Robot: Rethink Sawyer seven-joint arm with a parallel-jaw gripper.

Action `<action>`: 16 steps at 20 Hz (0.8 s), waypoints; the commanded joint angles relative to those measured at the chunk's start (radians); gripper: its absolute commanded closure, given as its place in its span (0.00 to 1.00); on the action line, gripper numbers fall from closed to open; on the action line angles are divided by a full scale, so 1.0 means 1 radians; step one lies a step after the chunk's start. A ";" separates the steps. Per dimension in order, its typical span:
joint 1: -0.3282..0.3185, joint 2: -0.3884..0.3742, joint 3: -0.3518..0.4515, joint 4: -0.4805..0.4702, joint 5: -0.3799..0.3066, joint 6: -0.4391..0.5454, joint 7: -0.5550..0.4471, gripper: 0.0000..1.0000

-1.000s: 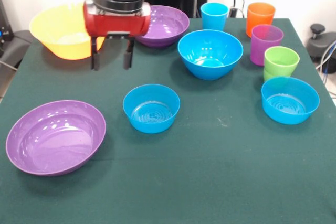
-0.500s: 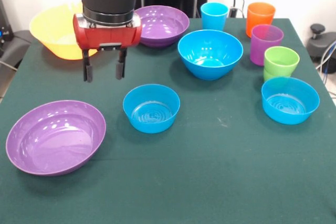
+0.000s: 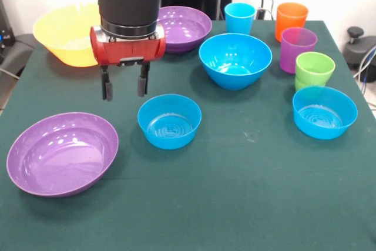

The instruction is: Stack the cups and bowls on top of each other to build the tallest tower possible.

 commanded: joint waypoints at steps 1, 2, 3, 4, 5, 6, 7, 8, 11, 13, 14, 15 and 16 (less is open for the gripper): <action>-0.005 0.059 0.054 -0.064 -0.100 0.090 -0.344 0.00; -0.005 0.061 0.054 -0.069 -0.101 0.092 -0.349 0.00; -0.007 0.060 0.055 -0.071 -0.102 0.095 -0.355 0.00; -0.008 0.061 0.055 -0.075 -0.102 0.102 -0.364 0.00; -0.012 0.061 0.057 -0.079 -0.102 0.106 -0.373 0.00; -0.016 0.064 0.059 -0.083 -0.104 0.108 -0.383 0.00; -0.022 0.070 0.061 -0.088 -0.103 0.104 -0.388 0.00; -0.028 0.079 0.061 -0.095 -0.108 0.099 -0.394 0.00; -0.041 0.120 0.068 -0.124 -0.117 0.086 -0.413 0.00; -0.048 0.145 0.072 -0.144 -0.119 0.091 -0.428 0.00; -0.053 0.153 0.073 -0.147 -0.120 0.093 -0.435 0.00; -0.059 0.162 0.076 -0.152 -0.118 0.093 -0.441 0.00; -0.064 0.171 0.079 -0.157 -0.118 0.094 -0.447 0.00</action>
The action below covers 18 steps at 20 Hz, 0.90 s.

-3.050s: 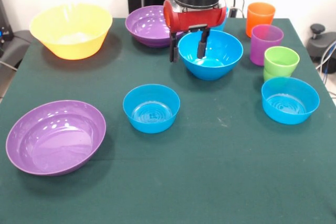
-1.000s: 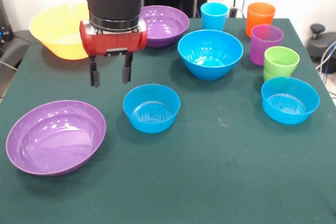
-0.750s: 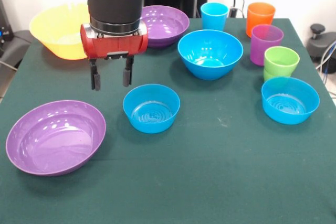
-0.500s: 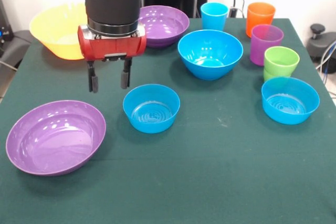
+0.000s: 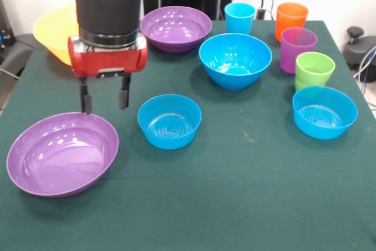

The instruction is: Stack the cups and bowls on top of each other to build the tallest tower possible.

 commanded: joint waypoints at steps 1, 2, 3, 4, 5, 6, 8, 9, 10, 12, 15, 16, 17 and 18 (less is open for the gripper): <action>-0.034 0.137 0.056 -0.081 -0.092 0.096 -0.399 0.00; -0.035 0.144 0.056 -0.087 -0.093 0.103 -0.401 0.00; -0.035 0.150 0.055 -0.094 -0.091 0.114 -0.402 0.00; -0.032 0.156 0.054 -0.102 -0.083 0.133 -0.398 0.00; -0.031 0.162 0.054 -0.106 -0.072 0.147 -0.391 0.00; -0.028 0.165 0.052 -0.110 -0.065 0.155 -0.384 0.00; -0.024 0.166 0.049 -0.106 -0.064 0.145 -0.375 0.00; -0.020 0.166 0.047 -0.103 -0.067 0.138 -0.369 0.00; -0.019 0.166 0.045 -0.098 -0.066 0.132 -0.363 0.00; -0.016 0.168 0.043 -0.092 -0.067 0.124 -0.351 0.00; -0.016 0.163 0.046 -0.077 -0.060 0.117 -0.340 0.00; -0.017 0.160 0.047 -0.069 -0.058 0.114 -0.336 0.00; -0.016 0.156 0.048 -0.062 -0.055 0.112 -0.331 0.00; -0.015 0.152 0.047 -0.056 -0.054 0.111 -0.326 0.00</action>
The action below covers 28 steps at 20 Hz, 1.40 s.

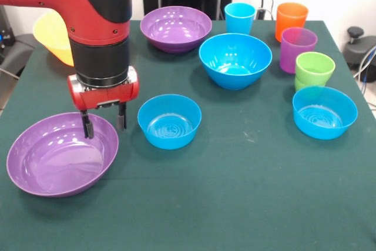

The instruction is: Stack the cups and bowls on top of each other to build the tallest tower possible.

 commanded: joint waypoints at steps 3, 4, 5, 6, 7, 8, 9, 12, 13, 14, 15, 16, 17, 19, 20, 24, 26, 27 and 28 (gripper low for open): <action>0.030 0.002 0.027 0.010 -0.040 0.087 -0.236 0.00; 0.035 0.007 0.019 0.006 -0.052 0.080 -0.232 0.00; 0.044 0.016 0.007 -0.007 -0.068 0.076 -0.227 0.00; 0.049 0.029 0.001 -0.020 -0.080 0.069 -0.226 0.00; 0.052 0.046 -0.005 -0.035 -0.091 0.066 -0.226 0.00; 0.055 0.060 -0.010 -0.049 -0.099 0.069 -0.230 0.00; 0.054 0.072 -0.010 -0.058 -0.101 0.072 -0.238 0.00; 0.043 0.106 -0.001 -0.068 -0.099 0.067 -0.265 0.00; 0.042 0.116 0.000 -0.070 -0.101 0.060 -0.269 0.00; 0.043 0.125 0.002 -0.076 -0.099 0.062 -0.272 0.00; 0.041 0.130 0.005 -0.077 -0.093 0.069 -0.277 0.00; 0.042 0.131 0.005 -0.078 -0.090 0.078 -0.282 0.00; 0.039 0.130 0.007 -0.075 -0.088 0.078 -0.284 0.00; 0.044 0.125 -0.004 -0.072 -0.099 0.071 -0.277 0.00; 0.058 0.120 -0.021 -0.078 -0.123 0.063 -0.271 0.00; 0.072 0.109 -0.044 -0.094 -0.162 0.069 -0.275 0.00; 0.081 0.112 -0.050 -0.108 -0.176 0.073 -0.263 0.00; 0.093 0.113 -0.060 -0.118 -0.191 0.074 -0.254 0.00; 0.104 0.113 -0.068 -0.124 -0.201 0.076 -0.243 0.00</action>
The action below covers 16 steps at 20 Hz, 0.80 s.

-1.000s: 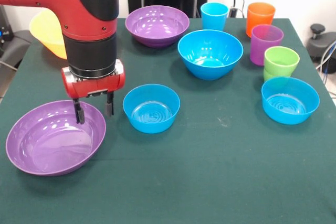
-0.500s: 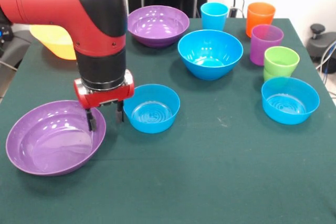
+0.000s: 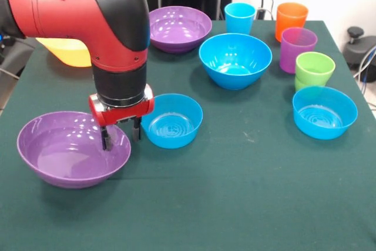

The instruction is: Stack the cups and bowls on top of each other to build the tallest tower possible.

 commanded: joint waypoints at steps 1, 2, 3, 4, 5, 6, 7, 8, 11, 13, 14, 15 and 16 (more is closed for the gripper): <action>0.072 0.022 -0.059 -0.083 -0.147 0.076 -0.240 0.00; 0.075 0.019 -0.058 -0.083 -0.146 0.080 -0.238 0.00; 0.077 0.014 -0.059 -0.081 -0.150 0.080 -0.239 0.00; 0.074 0.007 -0.061 -0.069 -0.153 0.072 -0.238 0.00; 0.074 0.004 -0.062 -0.067 -0.155 0.070 -0.238 0.00; 0.072 -0.001 -0.063 -0.059 -0.156 0.063 -0.236 0.00; 0.073 -0.003 -0.064 -0.057 -0.159 0.061 -0.236 0.00; 0.074 -0.008 -0.067 -0.054 -0.164 0.055 -0.236 0.00; 0.076 -0.031 -0.068 -0.040 -0.164 0.052 -0.240 0.00; 0.082 -0.035 -0.069 -0.039 -0.168 0.045 -0.235 0.00; 0.081 -0.035 -0.068 -0.035 -0.170 0.032 -0.232 0.00; 0.079 -0.034 -0.067 -0.034 -0.170 0.026 -0.231 0.00; 0.078 -0.032 -0.067 -0.034 -0.171 0.023 -0.230 0.00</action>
